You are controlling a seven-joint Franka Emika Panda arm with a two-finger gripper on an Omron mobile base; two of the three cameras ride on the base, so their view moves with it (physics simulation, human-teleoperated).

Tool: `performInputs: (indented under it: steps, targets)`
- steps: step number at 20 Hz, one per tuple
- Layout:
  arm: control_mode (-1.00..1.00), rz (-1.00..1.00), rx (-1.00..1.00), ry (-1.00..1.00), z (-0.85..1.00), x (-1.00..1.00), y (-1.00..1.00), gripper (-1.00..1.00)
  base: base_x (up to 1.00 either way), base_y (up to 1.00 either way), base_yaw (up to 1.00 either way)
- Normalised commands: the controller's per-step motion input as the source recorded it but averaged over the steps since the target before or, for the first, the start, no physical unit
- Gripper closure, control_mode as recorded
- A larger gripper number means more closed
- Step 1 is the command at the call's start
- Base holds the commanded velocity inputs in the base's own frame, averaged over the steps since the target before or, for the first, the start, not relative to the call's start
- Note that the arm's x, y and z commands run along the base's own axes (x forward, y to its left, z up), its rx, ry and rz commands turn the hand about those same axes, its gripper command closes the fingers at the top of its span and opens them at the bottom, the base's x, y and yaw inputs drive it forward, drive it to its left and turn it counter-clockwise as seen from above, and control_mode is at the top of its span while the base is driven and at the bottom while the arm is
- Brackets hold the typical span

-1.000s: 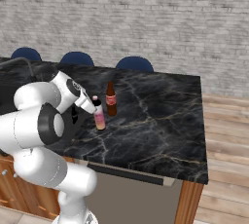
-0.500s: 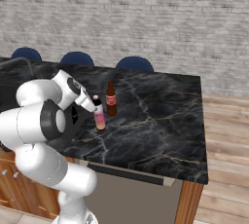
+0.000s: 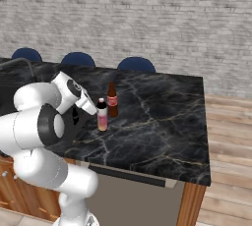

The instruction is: Place the large bottle from the dining counter next to the other large bottle outside the sink, and place the small bottle from the dining counter next to the other small bottle inside the sink.

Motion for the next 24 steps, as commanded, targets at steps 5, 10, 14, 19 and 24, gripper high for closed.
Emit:
performInputs:
  steps: [5, 10, 14, 19, 24]
  targets:
    - [-1.0, 0.0, 0.0, -0.07, -0.06, -0.48, -0.28, -1.0, 0.0, 0.0, 0.0]
    - [-1.0, 0.0, 0.0, -0.07, 0.02, -0.39, -0.02, -1.0, 0.0, 0.0, 0.0]
    - [-1.0, 0.08, 0.0, -0.05, 0.33, -0.25, 0.04, -1.0, 0.0, 0.0, 0.0]
    - [-1.0, 0.12, 0.02, 0.0, 0.52, 0.0, 0.0, -1.0, 0.0, 0.0, 0.0]
    - [-1.0, 0.16, 0.03, 0.05, 0.29, 0.0, 0.01, -1.0, 0.0, 0.0, 0.0]
